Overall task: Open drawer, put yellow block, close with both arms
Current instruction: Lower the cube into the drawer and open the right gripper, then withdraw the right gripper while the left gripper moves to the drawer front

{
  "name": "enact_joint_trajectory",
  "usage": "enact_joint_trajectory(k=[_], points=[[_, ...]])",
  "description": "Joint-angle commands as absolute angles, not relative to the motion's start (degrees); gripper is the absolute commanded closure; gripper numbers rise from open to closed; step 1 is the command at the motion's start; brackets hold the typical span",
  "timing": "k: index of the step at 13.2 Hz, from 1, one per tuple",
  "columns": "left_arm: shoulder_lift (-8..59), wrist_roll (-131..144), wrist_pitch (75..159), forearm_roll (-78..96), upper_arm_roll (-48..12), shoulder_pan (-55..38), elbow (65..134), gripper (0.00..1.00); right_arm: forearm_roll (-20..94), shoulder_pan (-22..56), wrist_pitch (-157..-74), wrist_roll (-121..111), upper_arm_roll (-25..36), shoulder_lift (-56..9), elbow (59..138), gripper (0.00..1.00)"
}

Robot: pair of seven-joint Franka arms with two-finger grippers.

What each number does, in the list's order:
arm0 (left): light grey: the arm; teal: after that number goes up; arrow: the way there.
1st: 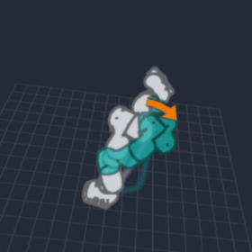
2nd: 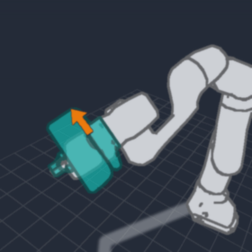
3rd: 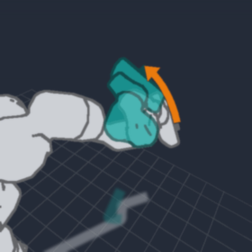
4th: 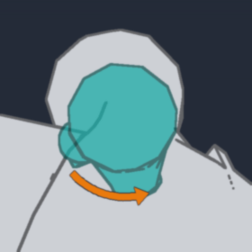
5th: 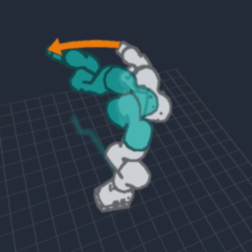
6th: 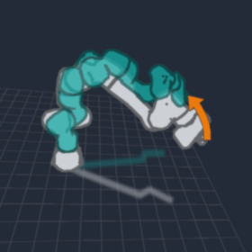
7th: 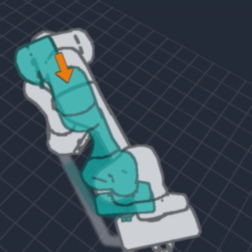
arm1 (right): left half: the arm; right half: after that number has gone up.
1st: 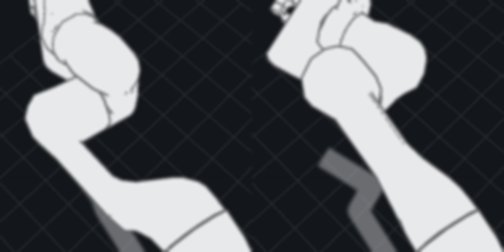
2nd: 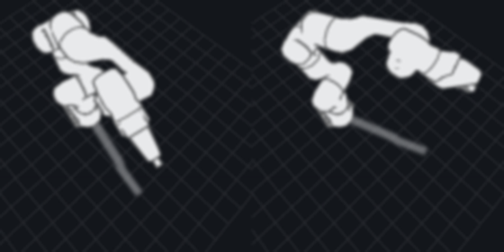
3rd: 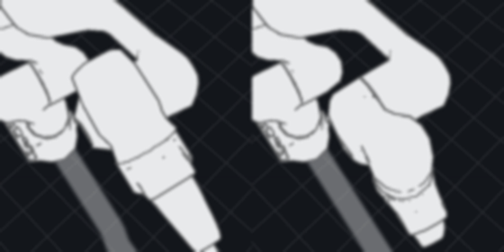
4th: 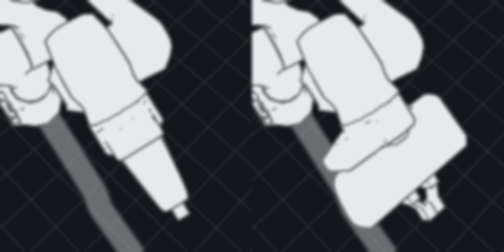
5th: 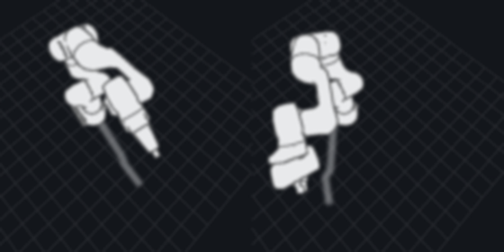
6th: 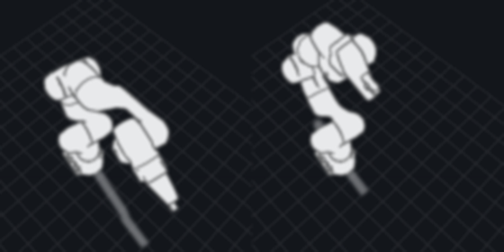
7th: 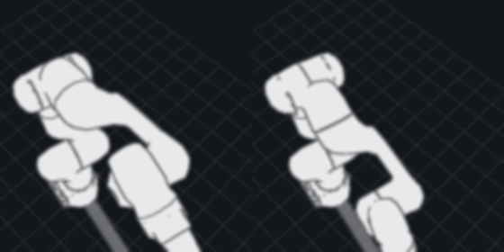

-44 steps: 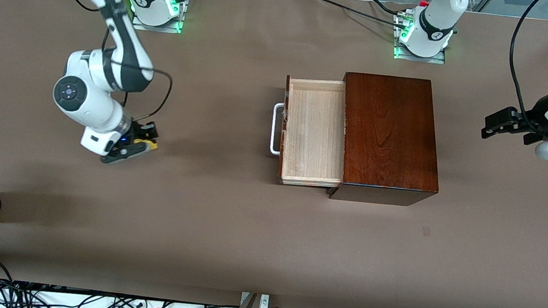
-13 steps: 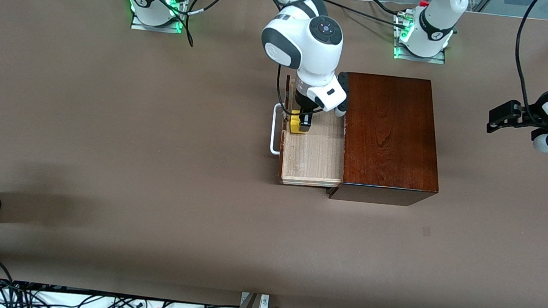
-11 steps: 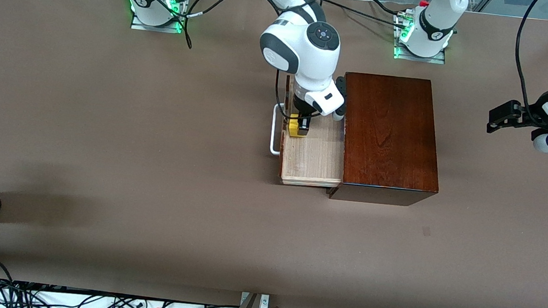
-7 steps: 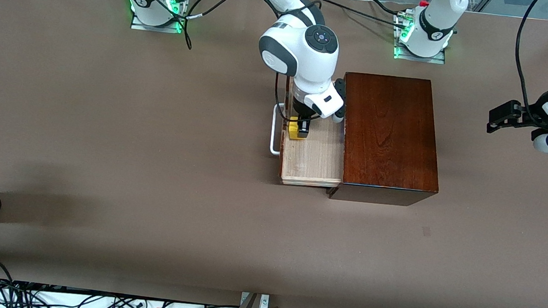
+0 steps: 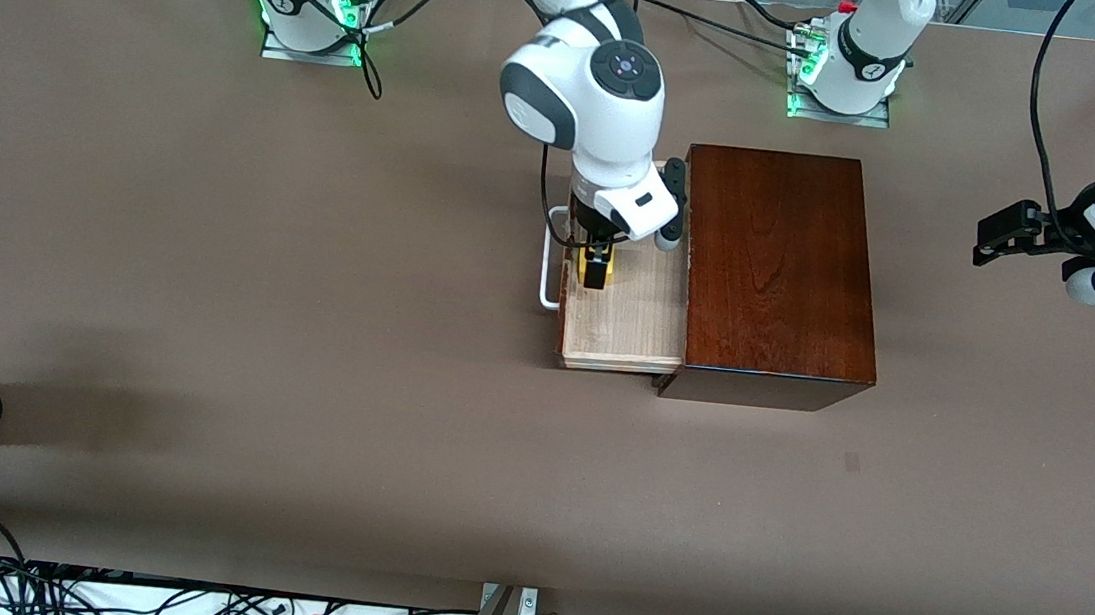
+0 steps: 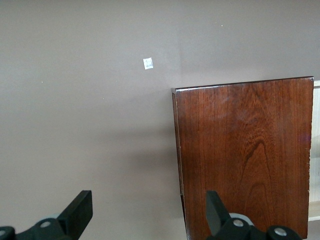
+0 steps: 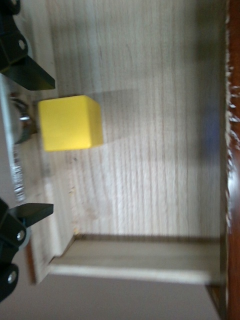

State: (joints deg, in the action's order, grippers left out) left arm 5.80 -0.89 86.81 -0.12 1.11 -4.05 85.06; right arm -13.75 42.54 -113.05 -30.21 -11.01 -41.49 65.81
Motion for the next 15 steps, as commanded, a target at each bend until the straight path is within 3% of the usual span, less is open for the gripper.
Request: enact_joint_trajectory(k=[1,5,8,12,15], points=[[5.9,-1.5,86.7,-1.6,1.4,-4.6,84.4,0.0,-8.3,37.2,-106.0,-30.7,-11.3,-33.3,66.0,0.0],[5.9,-1.5,86.7,-1.4,1.3,-4.6,84.2,0.0,-5.6,28.1,-99.0,-30.7,-10.9,-23.6,66.1,0.0],[5.9,-2.0,86.9,-0.5,-0.2,-5.6,83.1,0.0,-4.9,27.1,-97.7,-30.9,-3.3,-20.0,66.1,0.0],[7.0,-1.6,86.9,-0.4,-7.9,-6.6,82.0,0.0,0.8,26.5,-92.7,-31.2,8.1,-14.7,66.9,0.0],[7.6,-1.2,87.0,-0.4,-17.3,-6.7,80.8,0.0,4.6,26.5,-90.2,-31.2,14.5,-9.1,71.9,0.0]])
